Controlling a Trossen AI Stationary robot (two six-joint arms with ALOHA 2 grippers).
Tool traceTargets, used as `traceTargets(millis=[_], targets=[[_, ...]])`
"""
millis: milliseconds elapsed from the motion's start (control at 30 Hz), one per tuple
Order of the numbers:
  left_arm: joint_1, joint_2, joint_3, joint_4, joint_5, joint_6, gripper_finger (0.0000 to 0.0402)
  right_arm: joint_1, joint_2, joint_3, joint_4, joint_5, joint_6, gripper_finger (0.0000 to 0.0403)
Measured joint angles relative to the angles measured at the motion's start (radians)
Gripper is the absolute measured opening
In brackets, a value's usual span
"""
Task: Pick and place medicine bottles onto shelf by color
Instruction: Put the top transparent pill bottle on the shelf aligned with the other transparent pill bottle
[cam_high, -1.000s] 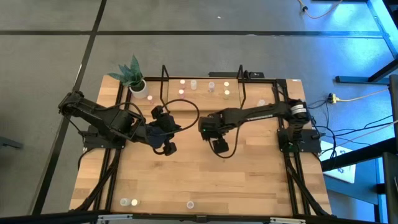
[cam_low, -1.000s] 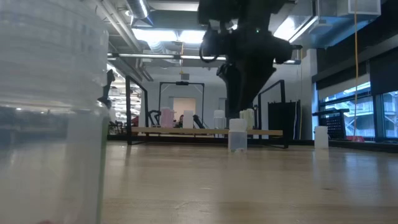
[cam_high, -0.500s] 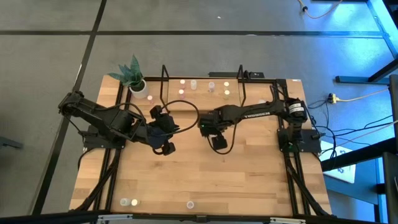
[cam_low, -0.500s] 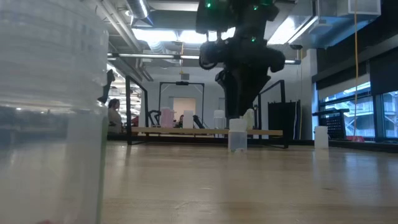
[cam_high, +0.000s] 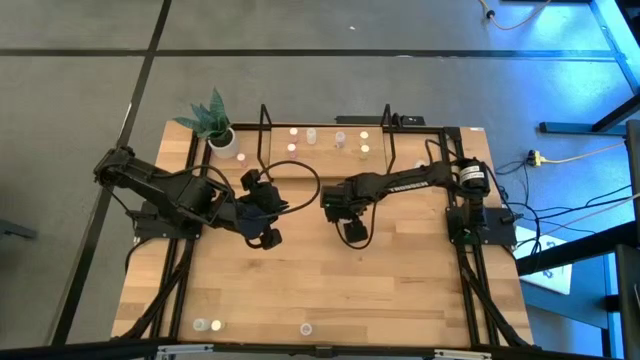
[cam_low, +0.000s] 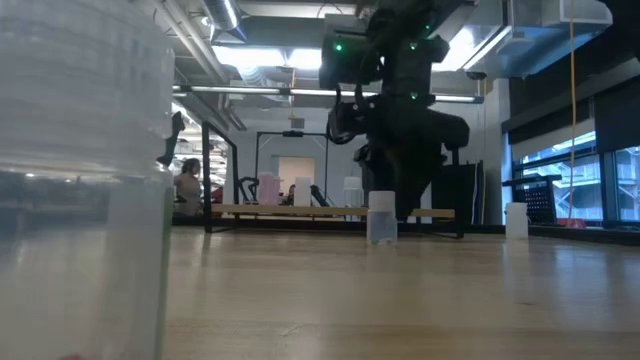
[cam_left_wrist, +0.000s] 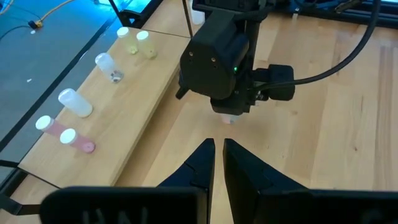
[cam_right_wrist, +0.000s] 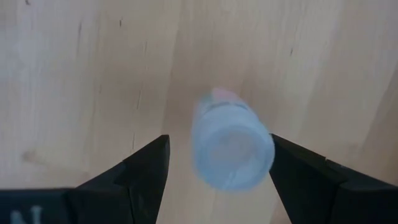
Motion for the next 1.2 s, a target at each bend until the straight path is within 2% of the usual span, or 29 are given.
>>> traceTargets(millis=[533,933,1067,1200], targets=[[0.0,0.0,0.0,0.0,0.0,-0.006,0.0028,0.001,0.0,-0.009,0.068,0.0,0.003,0.0255],[0.0,0.0,0.0,0.0,0.0,-0.006,0.0028,0.001,-0.002,-0.009,0.068,-0.008,0.055,0.0146],[0.0,0.0,0.0,0.0,0.0,-0.006,0.0027,-0.001,-0.003,0.014,0.048,-0.048,0.064,0.0146],[0.0,0.0,0.0,-0.001,0.0,-0.006,0.0027,-0.004,-0.003,0.064,0.021,-0.049,0.061,0.0166]])
